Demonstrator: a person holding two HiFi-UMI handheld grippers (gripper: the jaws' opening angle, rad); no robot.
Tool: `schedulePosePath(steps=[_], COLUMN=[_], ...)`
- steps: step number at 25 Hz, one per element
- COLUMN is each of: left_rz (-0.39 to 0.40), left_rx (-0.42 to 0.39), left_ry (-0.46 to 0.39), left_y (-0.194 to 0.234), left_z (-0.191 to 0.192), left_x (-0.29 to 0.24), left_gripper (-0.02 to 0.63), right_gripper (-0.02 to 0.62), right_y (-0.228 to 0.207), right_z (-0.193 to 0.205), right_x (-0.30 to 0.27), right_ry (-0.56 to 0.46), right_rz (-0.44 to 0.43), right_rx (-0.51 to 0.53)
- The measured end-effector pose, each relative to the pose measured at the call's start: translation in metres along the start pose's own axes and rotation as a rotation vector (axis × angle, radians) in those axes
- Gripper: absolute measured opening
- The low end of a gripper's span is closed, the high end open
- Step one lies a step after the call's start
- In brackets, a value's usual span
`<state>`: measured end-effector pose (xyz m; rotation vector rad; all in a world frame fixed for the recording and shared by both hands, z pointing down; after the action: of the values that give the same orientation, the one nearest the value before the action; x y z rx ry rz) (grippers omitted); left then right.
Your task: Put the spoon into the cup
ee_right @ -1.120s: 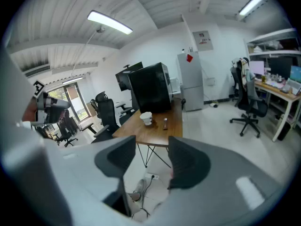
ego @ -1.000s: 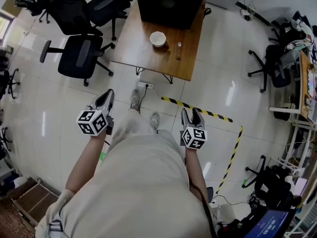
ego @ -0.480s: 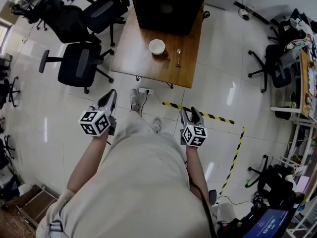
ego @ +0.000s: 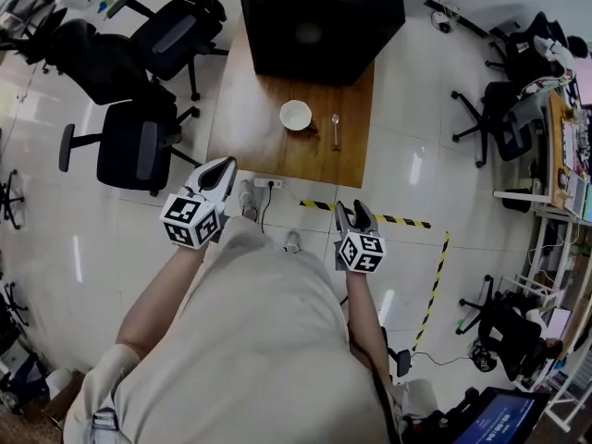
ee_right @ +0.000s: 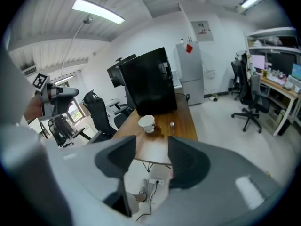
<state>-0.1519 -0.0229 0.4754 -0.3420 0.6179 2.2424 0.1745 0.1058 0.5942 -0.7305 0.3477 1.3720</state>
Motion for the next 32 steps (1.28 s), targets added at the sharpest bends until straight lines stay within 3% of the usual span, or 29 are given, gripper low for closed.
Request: schedulePosePath(steps=[13,24,32], left_rz=[0.212,0.276,0.292], left_rx=[-0.032,-0.018,0.012], left_ry=[0.089,0.091,0.129], left_y=[0.085,0.107,0.108], left_z=[-0.022,-0.037,-0.029], left_x=[-0.055,-0.069,-0.085], left_gripper=[0.002,0.000,0.000], right_gripper=[0.215,0.215,0.215], right_y=[0.040,0.021,0.012], right_z=[-0.027,-0.025,-0.023], right_x=[-0.053,-0.042,-0.047], right_ry=[0.022,0.025,0.069], right_rz=[0.172,0.331,0.332], right_rx=[-0.082,-0.132,-0.096])
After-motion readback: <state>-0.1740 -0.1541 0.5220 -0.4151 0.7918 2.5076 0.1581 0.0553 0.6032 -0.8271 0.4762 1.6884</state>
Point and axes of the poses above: the fingertips, and each gripper's own axes: x backward along the fingers, y to its left, z out of its underside, the point moved 6 cm from there along x, backward along the fingers, and after that the axes turned 2 degrees about y, right-handed, at the moved point
